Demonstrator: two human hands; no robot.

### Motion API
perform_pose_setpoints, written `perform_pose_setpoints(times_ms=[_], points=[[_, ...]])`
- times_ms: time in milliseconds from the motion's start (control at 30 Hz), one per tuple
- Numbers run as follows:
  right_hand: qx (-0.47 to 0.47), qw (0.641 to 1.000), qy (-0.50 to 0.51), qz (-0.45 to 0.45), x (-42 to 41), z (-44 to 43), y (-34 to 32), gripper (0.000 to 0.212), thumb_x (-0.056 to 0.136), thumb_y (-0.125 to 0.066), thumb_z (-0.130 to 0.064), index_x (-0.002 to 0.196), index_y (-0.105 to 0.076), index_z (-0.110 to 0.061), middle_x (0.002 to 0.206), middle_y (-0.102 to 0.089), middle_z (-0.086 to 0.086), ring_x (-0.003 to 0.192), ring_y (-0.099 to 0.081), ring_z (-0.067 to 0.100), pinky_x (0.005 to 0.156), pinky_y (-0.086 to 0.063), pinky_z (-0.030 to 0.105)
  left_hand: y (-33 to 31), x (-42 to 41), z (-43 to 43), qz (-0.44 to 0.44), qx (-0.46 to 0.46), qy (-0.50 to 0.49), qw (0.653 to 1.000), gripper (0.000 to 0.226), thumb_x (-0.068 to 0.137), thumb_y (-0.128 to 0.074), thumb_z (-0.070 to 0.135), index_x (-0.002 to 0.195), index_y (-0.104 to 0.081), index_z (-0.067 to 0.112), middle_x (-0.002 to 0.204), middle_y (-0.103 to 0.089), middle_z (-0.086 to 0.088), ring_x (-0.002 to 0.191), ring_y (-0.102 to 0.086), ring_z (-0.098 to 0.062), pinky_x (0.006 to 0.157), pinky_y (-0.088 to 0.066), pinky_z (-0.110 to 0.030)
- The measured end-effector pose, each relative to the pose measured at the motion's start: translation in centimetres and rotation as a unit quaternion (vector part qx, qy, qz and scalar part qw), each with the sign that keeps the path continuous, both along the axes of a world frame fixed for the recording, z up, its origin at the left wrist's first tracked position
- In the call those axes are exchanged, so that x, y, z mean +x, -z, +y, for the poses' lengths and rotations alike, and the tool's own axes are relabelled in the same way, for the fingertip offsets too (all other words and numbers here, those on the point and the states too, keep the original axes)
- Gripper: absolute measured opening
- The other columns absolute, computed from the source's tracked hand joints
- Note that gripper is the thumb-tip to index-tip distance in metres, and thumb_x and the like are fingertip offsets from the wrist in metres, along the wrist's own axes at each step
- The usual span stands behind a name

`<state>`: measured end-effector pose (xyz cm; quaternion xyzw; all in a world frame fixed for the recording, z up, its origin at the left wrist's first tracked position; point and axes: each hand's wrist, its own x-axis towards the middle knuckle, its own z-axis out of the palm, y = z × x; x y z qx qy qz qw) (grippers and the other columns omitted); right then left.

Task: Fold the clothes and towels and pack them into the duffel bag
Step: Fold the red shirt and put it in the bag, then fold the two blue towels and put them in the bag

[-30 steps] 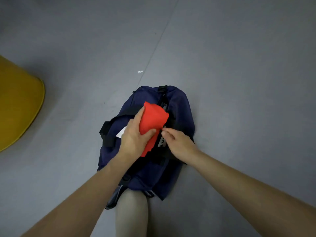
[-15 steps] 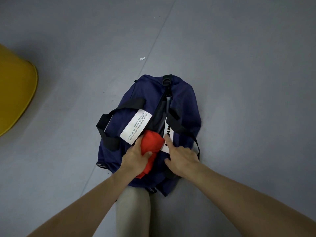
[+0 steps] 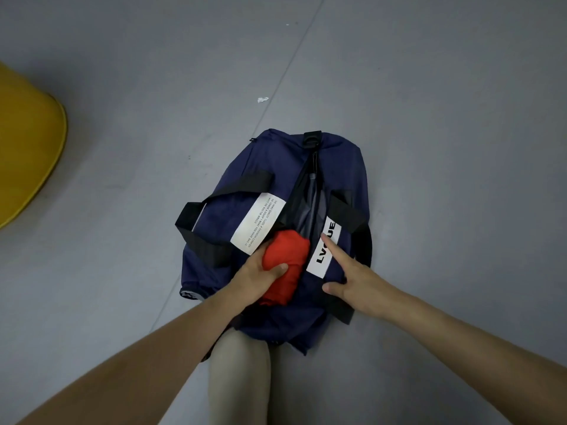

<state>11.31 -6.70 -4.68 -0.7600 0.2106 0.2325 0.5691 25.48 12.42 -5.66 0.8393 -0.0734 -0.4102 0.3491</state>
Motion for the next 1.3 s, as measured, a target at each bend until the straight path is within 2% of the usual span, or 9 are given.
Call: perform_pose_setpoints(times_ms=[167, 267, 367, 467, 633, 767, 933, 1067, 1300], points=[[0.017, 0.999, 0.012, -0.025, -0.1, 0.3, 0.1, 0.103, 0.093, -0.068, -0.025, 0.135, 0.010, -0.077, 0.161, -0.027, -0.014, 0.132, -0.049, 0.022, 0.115, -0.037, 0.040, -1.4, 0.5, -2.5, 0.084, -0.114, -0.070, 0.988, 0.063, 0.092, -0.071, 0.021, 0.148, -0.042, 0.026, 0.127, -0.064, 0.002, 0.112, -0.064, -0.012, 0.087, -0.055, -0.021], [0.019, 0.999, 0.005, -0.033, -0.2, 0.3, -0.7, 0.101, 0.095, -0.066, -0.026, 0.142, 0.012, -0.070, 0.149, -0.041, -0.014, 0.100, -0.060, 0.007, 0.099, -0.048, 0.028, -1.6, 0.3, -4.7, 0.078, -0.124, -0.063, 0.987, 0.059, 0.096, -0.067, 0.023, 0.149, -0.041, 0.027, 0.124, -0.065, 0.003, 0.108, -0.066, -0.010, 0.084, -0.056, -0.021], [0.006, 0.999, 0.017, -0.034, -0.9, 0.4, -1.4, 0.102, 0.095, -0.066, -0.028, 0.143, 0.015, -0.067, 0.159, -0.033, -0.007, 0.120, -0.053, 0.015, 0.110, -0.043, 0.035, -0.7, -0.6, -4.9, -0.070, -0.001, 0.064, 0.995, 0.066, 0.097, -0.060, 0.044, 0.155, -0.031, 0.033, 0.143, -0.055, -0.002, 0.124, -0.057, -0.018, 0.103, -0.046, -0.030], [-0.015, 0.999, 0.018, -0.026, -1.8, 0.6, -1.6, 0.100, 0.095, -0.064, -0.033, 0.140, 0.018, -0.069, 0.159, -0.034, 0.007, 0.121, -0.053, 0.021, 0.107, -0.043, 0.034, -1.0, -1.5, -3.9, -0.197, 0.157, 0.124, 0.960, 0.073, 0.094, -0.043, 0.067, 0.157, -0.021, 0.037, 0.146, -0.052, -0.008, 0.128, -0.054, -0.027, 0.102, -0.044, -0.038], [-0.031, 0.999, 0.021, -0.017, -1.8, 0.5, -2.0, 0.097, 0.097, -0.062, -0.036, 0.145, 0.019, -0.062, 0.140, -0.054, 0.016, 0.110, -0.061, 0.029, 0.099, -0.048, 0.035, -1.8, -4.2, -3.2, -0.367, 0.055, 0.213, 0.904, 0.078, 0.098, -0.053, 0.049, 0.159, -0.005, 0.039, 0.163, -0.022, 0.001, 0.141, -0.034, -0.022, 0.113, -0.040, -0.042], [-0.028, 0.999, 0.023, -0.024, -1.8, 0.8, -2.1, 0.099, 0.097, -0.062, -0.035, 0.144, 0.020, -0.063, 0.143, -0.054, 0.008, 0.106, -0.062, 0.024, 0.099, -0.050, 0.040, 0.0, -3.0, -4.0, -0.331, 0.087, 0.326, 0.881, 0.092, 0.099, -0.057, 0.031, 0.150, 0.015, 0.054, 0.167, 0.016, 0.001, 0.148, -0.028, -0.031, 0.115, -0.038, -0.042], [-0.025, 0.999, 0.015, -0.022, -1.7, 0.4, -2.6, 0.100, 0.097, -0.063, -0.032, 0.147, 0.019, -0.059, 0.127, -0.062, 0.009, 0.086, -0.063, 0.016, 0.088, -0.054, 0.036, 0.9, -1.6, -6.1, -0.317, 0.183, 0.373, 0.853, 0.091, 0.103, -0.049, 0.034, 0.139, 0.032, 0.055, 0.160, 0.036, 0.002, 0.150, -0.024, -0.026, 0.116, -0.037, -0.035], [-0.017, 1.000, 0.003, -0.019, -2.2, 0.6, -2.8, 0.101, 0.096, -0.064, -0.031, 0.146, 0.019, -0.060, 0.104, -0.063, 0.004, 0.076, -0.058, 0.015, 0.079, -0.051, 0.031, 1.0, 0.2, -7.3, -0.338, 0.194, 0.380, 0.839, 0.080, 0.105, -0.046, 0.031, 0.155, 0.014, 0.042, 0.161, 0.032, -0.006, 0.148, -0.028, -0.026, 0.118, -0.032, -0.033], [0.008, 0.999, 0.017, -0.038, -3.7, 0.4, -3.5, 0.092, 0.098, -0.060, -0.037, 0.151, 0.013, -0.055, 0.088, -0.059, -0.004, 0.075, -0.058, 0.013, 0.076, -0.048, 0.029, -0.3, 0.6, -7.8, -0.356, 0.210, 0.379, 0.828, 0.078, 0.104, -0.045, 0.036, 0.158, 0.011, 0.035, 0.166, 0.016, -0.011, 0.144, -0.033, -0.032, 0.116, -0.035, -0.040]])
